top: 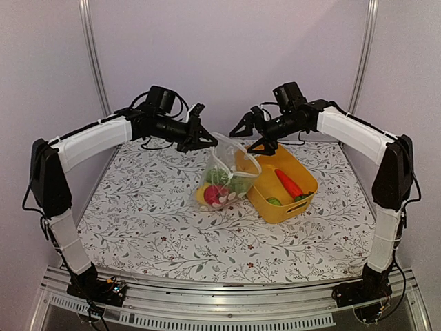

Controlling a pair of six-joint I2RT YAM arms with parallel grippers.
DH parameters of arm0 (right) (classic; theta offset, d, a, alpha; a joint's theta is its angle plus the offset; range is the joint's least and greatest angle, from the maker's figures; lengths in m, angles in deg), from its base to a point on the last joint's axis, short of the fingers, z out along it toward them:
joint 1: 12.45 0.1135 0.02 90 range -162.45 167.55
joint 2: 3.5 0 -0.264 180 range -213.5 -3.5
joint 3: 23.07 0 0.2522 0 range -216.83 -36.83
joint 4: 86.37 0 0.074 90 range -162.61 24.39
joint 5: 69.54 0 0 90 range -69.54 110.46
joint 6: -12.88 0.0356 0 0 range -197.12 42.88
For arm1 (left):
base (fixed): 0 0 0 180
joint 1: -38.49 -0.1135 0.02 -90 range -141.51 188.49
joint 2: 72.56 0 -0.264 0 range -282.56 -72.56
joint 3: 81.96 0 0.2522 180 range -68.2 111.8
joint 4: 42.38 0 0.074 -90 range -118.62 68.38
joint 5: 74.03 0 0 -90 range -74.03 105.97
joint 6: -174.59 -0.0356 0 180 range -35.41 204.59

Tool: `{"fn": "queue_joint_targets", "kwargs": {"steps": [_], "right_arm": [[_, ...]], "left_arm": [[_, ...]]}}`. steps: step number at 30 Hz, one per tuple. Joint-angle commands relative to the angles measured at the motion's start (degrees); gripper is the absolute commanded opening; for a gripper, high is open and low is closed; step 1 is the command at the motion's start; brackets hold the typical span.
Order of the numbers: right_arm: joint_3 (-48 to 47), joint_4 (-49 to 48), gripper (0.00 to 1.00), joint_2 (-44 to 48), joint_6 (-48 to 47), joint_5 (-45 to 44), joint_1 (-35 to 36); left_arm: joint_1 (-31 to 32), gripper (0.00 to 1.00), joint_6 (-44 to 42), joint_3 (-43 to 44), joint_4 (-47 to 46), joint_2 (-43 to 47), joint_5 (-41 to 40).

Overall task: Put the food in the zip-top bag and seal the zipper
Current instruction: Place the fake fruit in the zipper food storage bag, then pick up the fake vegetable from the bin.

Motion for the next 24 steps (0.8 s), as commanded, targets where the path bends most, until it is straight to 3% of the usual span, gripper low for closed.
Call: {"fn": "queue_joint_targets", "kwargs": {"steps": [1, 4, 10, 17, 24], "right_arm": [[-0.1, 6.4, 0.99, 6.3, -3.3, -3.6, -1.1], [2.5, 12.1, 0.99, 7.6, -8.1, -8.6, -2.4], [6.3, 20.1, 0.99, 5.5, -20.1, -20.5, -5.1], [7.4, 23.1, 0.77, 1.4, -24.6, -29.4, -5.5], [7.4, 25.1, 0.74, -4.2, -26.1, -37.1, -5.5]], "left_arm": [[-1.7, 0.0, -4.4, 4.6, 14.1, -2.7, -6.7], [-1.8, 0.0, -6.4, 6.3, 20.6, -4.5, -9.5], [-1.8, 0.0, -7.6, 6.4, 23.3, -5.1, -11.4], [-1.7, 0.0, -7.6, 6.4, 23.3, -4.4, -11.3], [-1.7, 0.0, -8.2, 6.1, 23.3, -3.3, -11.3]]}}
